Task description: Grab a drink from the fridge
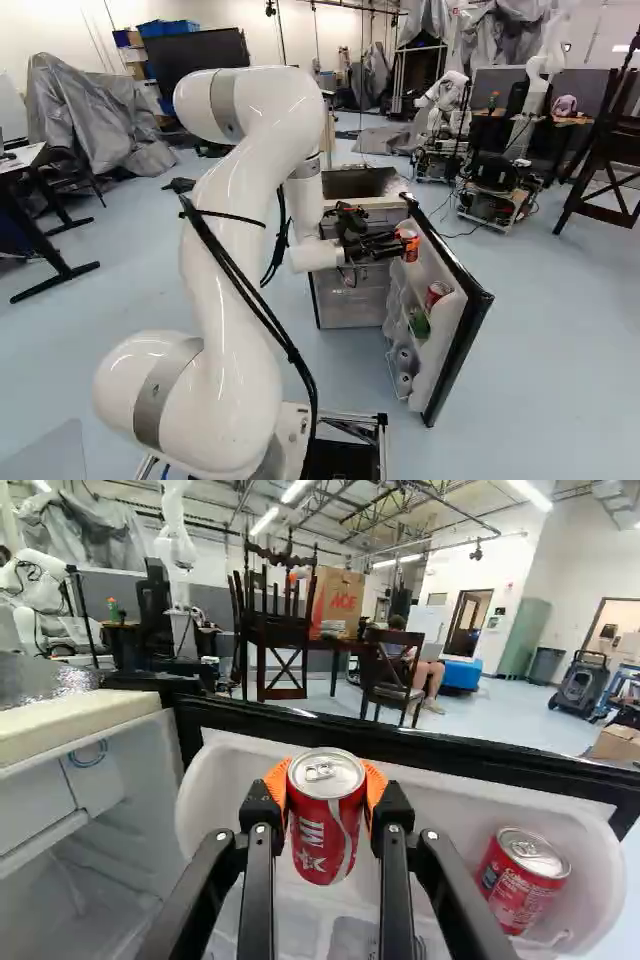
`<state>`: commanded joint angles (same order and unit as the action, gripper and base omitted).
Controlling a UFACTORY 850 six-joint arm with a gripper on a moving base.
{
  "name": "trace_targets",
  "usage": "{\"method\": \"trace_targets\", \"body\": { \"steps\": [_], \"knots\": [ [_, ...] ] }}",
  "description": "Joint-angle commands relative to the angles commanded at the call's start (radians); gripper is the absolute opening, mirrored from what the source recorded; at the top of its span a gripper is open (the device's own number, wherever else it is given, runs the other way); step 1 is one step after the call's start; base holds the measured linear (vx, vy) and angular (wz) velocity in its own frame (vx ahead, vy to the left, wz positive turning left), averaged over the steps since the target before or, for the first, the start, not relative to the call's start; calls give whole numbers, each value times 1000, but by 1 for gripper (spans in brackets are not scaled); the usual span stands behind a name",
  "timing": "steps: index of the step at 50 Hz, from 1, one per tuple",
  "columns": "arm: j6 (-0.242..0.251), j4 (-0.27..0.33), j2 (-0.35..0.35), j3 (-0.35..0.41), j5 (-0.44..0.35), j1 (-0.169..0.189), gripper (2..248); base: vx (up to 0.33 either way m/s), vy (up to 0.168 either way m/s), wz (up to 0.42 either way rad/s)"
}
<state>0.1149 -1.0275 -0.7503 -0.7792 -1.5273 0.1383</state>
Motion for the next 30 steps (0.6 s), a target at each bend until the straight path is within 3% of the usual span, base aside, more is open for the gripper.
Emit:
{"method": "trace_targets", "body": {
  "steps": [30],
  "knots": [
    [0, 138, 29, 52, 0, -51, 96, 0, 0, 0]
  ]
}}
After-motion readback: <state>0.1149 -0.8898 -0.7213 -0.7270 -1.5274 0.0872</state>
